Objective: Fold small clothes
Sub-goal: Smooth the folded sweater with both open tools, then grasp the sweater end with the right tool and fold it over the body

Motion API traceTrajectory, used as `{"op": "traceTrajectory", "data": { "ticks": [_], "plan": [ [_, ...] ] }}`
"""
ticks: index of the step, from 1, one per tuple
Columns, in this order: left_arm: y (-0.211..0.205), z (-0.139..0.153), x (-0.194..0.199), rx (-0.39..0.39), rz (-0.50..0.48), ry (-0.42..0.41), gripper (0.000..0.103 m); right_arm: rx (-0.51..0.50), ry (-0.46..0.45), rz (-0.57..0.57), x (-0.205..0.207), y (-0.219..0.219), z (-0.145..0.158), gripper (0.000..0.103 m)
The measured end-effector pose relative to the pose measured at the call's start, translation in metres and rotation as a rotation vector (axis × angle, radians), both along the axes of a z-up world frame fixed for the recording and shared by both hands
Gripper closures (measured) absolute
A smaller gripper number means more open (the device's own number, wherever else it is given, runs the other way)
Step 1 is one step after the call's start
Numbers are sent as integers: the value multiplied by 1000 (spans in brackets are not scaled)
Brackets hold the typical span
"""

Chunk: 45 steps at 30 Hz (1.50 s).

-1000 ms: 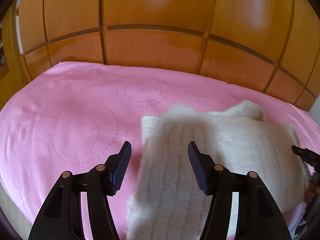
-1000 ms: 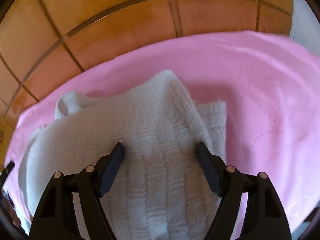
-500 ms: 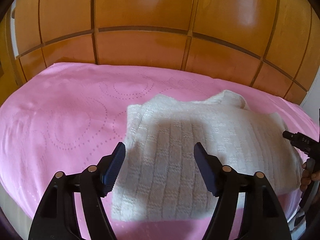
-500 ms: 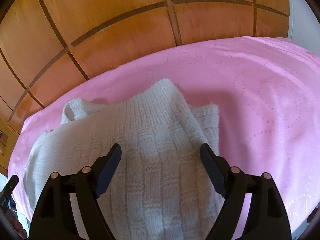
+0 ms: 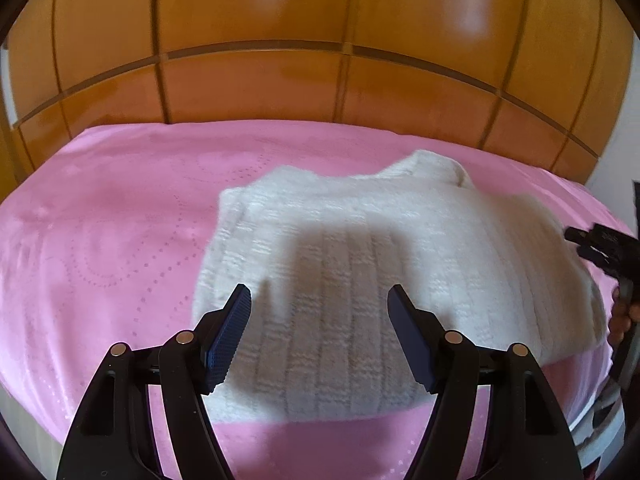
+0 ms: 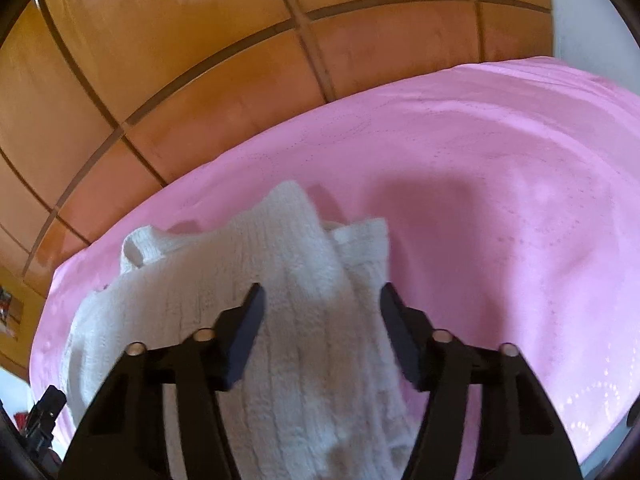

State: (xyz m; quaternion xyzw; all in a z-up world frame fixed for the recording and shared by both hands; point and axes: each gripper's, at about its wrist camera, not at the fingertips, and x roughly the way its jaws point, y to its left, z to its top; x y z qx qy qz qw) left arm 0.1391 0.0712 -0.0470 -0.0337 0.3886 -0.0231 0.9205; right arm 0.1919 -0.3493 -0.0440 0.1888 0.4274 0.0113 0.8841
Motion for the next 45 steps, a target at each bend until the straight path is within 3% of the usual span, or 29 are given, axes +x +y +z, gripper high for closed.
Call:
{"op": "traceTrajectory", "data": {
  "ticks": [3, 7, 11, 12, 15, 18, 22, 27, 29, 31, 33, 36, 40, 45],
  "plan": [
    [-8, -3, 1, 5, -37, 9, 33, -53, 40, 27, 13, 8, -4, 97],
    [-10, -18, 12, 29, -39, 69, 33, -141, 55, -9, 19, 1, -6, 99],
    [-8, -35, 24, 8, -16, 131, 33, -139, 78, 7, 23, -5, -15, 96],
    [-8, -34, 24, 8, -12, 128, 33, -111, 74, 12, 21, -8, -12, 91],
    [-8, -29, 21, -10, -5, 113, 33, -26, 31, -2, 10, -29, 0, 58],
    [-6, -23, 15, -28, 0, 94, 33, 42, 31, 10, -5, -45, 1, 57],
    [-1, -19, 9, -57, 16, 77, 33, 118, 68, 40, -27, -51, -11, 42],
    [3, -18, 9, -80, 10, 68, 33, 247, 98, 77, -59, -51, -25, 43],
    [4, -21, 10, -90, 1, 76, 33, 293, 107, 105, -68, -46, -26, 48],
    [1, -25, 13, -91, -14, 86, 33, 289, 131, 138, -73, -35, -27, 72],
    [-1, -30, 16, -74, -20, 106, 33, 252, 143, 144, -74, -25, -22, 85],
    [0, -33, 19, -87, -28, 114, 33, 231, 92, 166, -75, -12, 5, 87],
    [10, -36, 24, -163, -33, 131, 33, 235, 7, 236, -74, 12, 47, 88],
    [23, -35, 24, -262, -52, 131, 33, 260, -66, 374, -68, 77, 85, 90]
  ]
}}
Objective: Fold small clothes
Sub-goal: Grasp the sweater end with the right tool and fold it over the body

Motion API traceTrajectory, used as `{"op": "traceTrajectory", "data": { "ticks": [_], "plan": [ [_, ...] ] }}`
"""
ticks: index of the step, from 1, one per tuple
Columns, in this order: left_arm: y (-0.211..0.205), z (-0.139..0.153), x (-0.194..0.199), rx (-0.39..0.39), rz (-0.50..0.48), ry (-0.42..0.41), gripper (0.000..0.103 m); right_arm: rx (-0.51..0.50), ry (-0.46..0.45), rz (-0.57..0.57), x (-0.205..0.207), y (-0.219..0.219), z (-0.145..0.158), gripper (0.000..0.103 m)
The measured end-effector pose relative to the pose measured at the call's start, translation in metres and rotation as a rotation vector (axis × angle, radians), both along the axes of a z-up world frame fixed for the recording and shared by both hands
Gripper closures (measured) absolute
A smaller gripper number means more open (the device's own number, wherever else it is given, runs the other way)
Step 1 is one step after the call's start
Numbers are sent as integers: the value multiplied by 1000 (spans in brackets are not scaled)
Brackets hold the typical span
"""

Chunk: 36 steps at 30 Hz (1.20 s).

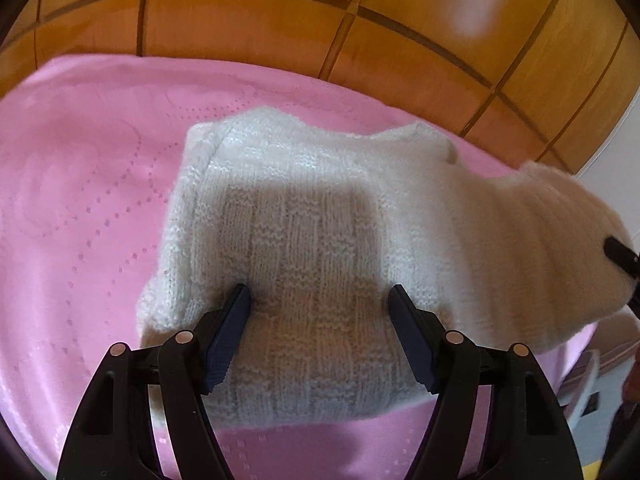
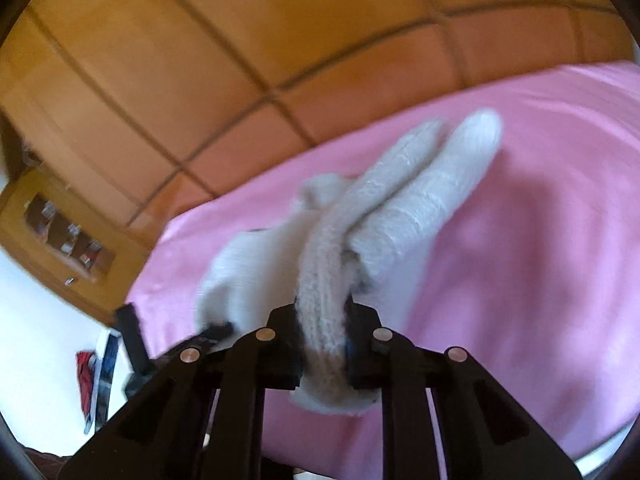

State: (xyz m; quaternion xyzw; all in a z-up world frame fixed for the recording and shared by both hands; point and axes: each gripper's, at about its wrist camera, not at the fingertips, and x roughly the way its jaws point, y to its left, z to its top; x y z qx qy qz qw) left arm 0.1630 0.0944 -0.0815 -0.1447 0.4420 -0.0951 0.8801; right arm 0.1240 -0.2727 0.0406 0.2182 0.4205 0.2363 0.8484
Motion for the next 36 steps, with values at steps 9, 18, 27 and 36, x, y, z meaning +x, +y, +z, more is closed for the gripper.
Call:
{"op": "traceTrajectory", "data": {
  "ticks": [9, 18, 27, 36],
  "plan": [
    [62, 24, -7, -407, -10, -44, 34, -43, 18, 275, 15, 152, -24, 91],
    [49, 10, 25, -662, -92, 70, 23, -172, -22, 299, 0, 193, -50, 90],
    [3, 15, 53, -670, -135, 135, 23, -1, -32, 341, -5, 163, -44, 48],
    [-17, 23, 70, -467, -94, 116, 79, -69, -38, 72, 5, 77, -49, 47]
  ]
}}
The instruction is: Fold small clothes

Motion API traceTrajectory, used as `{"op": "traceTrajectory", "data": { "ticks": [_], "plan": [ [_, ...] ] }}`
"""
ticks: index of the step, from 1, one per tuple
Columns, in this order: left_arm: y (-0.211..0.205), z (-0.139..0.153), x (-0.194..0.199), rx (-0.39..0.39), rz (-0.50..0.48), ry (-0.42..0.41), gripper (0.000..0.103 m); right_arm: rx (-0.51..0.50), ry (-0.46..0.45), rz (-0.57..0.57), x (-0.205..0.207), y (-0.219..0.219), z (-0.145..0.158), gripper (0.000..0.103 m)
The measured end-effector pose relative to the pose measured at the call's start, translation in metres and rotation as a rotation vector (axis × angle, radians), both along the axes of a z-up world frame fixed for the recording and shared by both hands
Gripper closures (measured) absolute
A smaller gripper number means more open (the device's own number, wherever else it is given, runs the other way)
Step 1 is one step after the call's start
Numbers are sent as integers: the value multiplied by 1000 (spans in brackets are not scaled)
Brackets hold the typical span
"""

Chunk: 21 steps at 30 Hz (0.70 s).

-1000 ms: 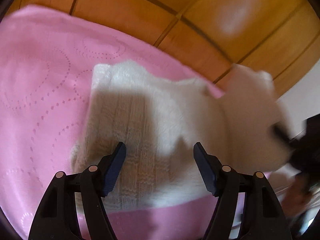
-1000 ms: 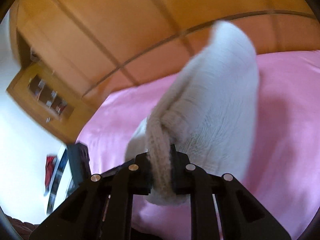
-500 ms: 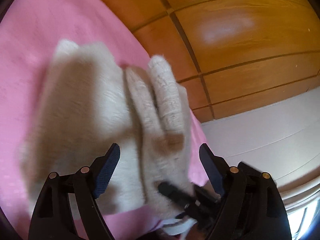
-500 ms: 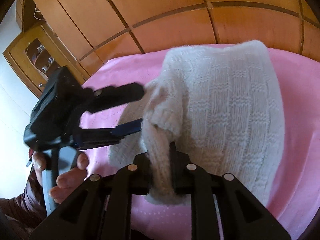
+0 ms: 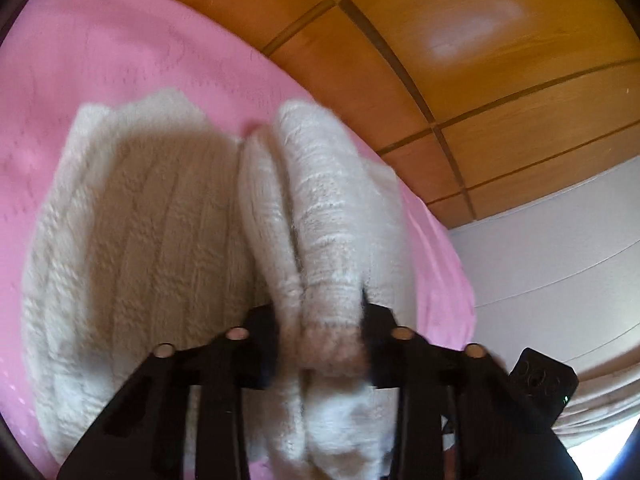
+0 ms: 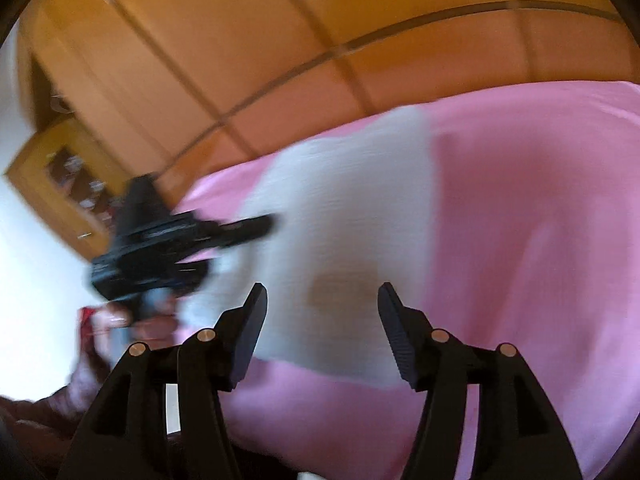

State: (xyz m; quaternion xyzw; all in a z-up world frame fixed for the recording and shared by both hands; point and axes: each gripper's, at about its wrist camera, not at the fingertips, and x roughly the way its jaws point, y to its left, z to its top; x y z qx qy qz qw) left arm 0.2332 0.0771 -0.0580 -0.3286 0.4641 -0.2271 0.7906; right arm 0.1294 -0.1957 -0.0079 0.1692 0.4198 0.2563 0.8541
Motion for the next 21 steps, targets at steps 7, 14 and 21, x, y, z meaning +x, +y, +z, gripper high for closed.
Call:
{"op": "traceTrajectory", "data": {
  "ticks": [7, 14, 21],
  "plan": [
    [13, 56, -16, 146, 25, -211, 85, -47, 2, 25, 14, 20, -4, 53],
    [72, 40, -36, 297, 142, -194, 85, -68, -8, 183, 10, 97, -4, 53],
    [93, -21, -36, 368, 216, -59, 79, -177, -4, 224, 23, 139, -25, 54]
  ]
}}
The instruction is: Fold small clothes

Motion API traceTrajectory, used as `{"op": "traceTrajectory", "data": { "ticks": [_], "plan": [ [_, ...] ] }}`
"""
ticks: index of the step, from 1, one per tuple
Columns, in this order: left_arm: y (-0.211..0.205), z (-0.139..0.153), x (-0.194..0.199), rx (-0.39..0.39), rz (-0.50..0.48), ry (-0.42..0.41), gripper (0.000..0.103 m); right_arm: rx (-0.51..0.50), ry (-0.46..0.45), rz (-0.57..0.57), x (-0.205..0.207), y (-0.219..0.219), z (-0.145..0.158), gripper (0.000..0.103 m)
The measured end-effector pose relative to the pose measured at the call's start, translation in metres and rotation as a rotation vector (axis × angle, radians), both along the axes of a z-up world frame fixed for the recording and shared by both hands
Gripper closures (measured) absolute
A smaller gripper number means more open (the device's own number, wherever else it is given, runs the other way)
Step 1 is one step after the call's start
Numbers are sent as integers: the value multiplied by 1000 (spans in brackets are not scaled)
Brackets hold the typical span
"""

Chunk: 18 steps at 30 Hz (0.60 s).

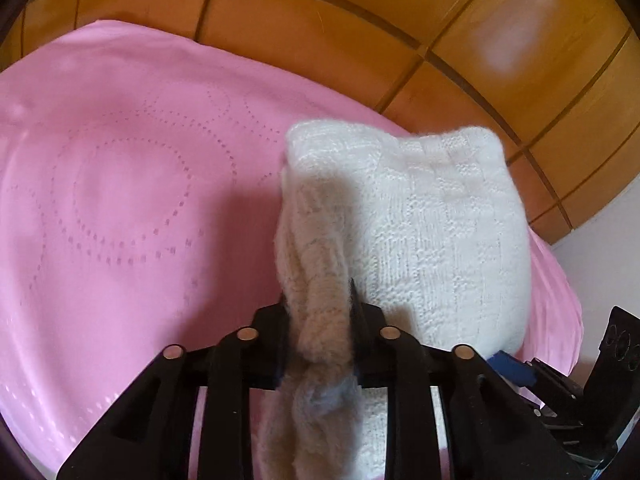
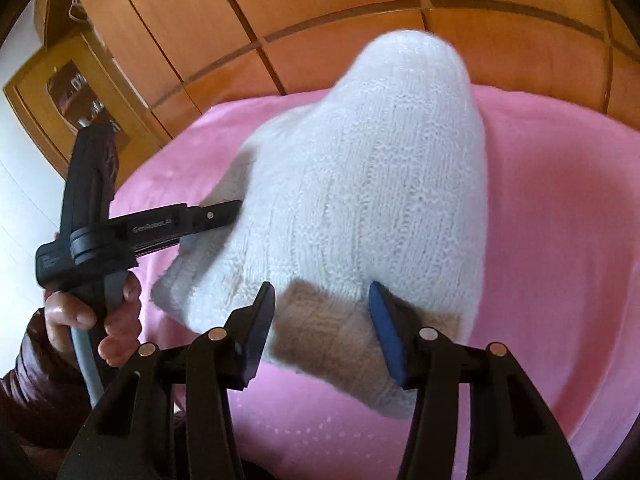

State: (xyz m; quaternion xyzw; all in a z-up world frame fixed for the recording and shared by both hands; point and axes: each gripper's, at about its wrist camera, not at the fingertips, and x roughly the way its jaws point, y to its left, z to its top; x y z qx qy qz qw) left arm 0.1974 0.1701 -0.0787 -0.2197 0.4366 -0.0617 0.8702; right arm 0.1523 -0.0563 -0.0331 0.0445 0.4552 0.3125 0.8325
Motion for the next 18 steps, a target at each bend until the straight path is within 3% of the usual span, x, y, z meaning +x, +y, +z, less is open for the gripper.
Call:
{"op": "traceTrajectory", "data": {
  "ticks": [2, 6, 9, 11, 14, 18],
  "plan": [
    [1, 4, -5, -5, 19, -7, 64, 0, 12, 7, 2, 1, 2, 54],
    [-6, 20, -11, 95, 22, -51, 63, 14, 5, 28, -6, -13, 22, 51],
    [-16, 29, -14, 158, 26, -69, 61, 24, -63, 0, 5, -15, 45, 45],
    [-23, 34, -16, 178, 29, -86, 51, 9, -99, -32, 21, -14, 56, 45],
    [-33, 41, -20, 252, 28, -115, 51, -24, -117, -58, 41, -13, 61, 45],
    [-35, 39, -22, 296, 18, -122, 51, -63, -121, -56, 73, -2, 62, 45]
  ]
}}
